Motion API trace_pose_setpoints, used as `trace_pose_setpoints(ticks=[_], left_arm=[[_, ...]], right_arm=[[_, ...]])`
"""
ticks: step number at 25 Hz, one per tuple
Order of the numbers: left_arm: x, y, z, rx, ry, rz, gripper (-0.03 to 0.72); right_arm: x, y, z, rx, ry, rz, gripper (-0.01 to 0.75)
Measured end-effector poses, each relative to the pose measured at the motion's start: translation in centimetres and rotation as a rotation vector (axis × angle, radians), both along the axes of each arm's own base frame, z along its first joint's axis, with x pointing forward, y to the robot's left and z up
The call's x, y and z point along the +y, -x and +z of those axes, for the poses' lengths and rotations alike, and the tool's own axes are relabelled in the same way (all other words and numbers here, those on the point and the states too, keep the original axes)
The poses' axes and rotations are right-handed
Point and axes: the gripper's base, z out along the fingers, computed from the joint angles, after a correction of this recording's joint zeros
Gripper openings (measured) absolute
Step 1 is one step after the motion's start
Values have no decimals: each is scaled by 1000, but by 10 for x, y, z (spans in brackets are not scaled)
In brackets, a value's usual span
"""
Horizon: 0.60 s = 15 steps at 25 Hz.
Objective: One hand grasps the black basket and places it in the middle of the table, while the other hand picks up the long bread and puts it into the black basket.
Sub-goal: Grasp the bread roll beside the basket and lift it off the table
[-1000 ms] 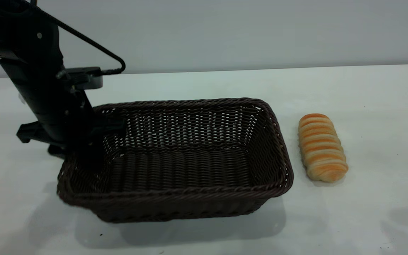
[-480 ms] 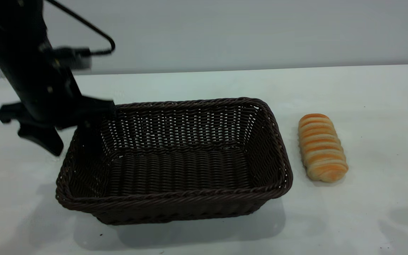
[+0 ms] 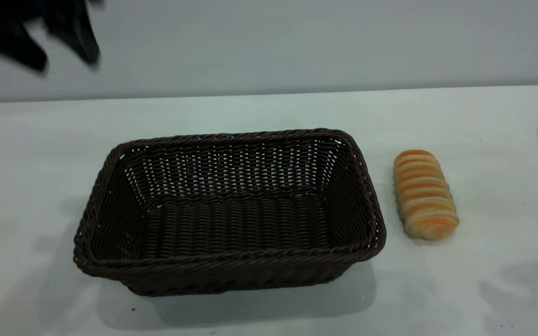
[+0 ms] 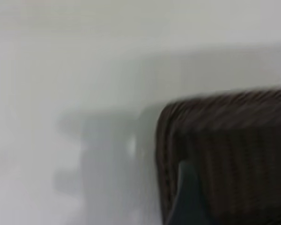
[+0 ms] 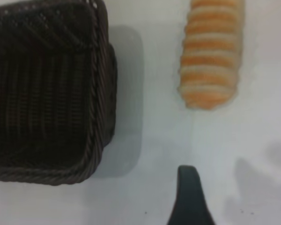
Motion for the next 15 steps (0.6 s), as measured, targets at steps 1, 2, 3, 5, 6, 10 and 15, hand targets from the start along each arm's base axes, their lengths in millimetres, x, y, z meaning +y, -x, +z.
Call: trace_pose_setpoints(ticks=[1, 2, 3, 5, 6, 10, 15], left_arm=[[2, 7, 15, -49, 10, -6, 594], [4, 14, 30, -99, 20, -12, 594], [7, 22, 44, -149, 30, -19, 594], [11, 37, 68, -228, 46, -25, 594], [14, 46, 78, -266, 54, -29, 594], [21, 72, 108, -378, 74, -39, 594], [28, 92, 125, -452, 91, -41, 594]], right_arm=[[0, -4, -4, 10, -8, 1, 531], [1, -10, -11, 28, -23, -5, 531], [1, -15, -16, 41, -31, -6, 531], [2, -26, -21, 43, -47, -3, 531], [2, -32, -24, 46, -54, -5, 531], [2, -51, -36, 49, -57, 5, 531], [4, -67, -57, 77, -62, 9, 531]])
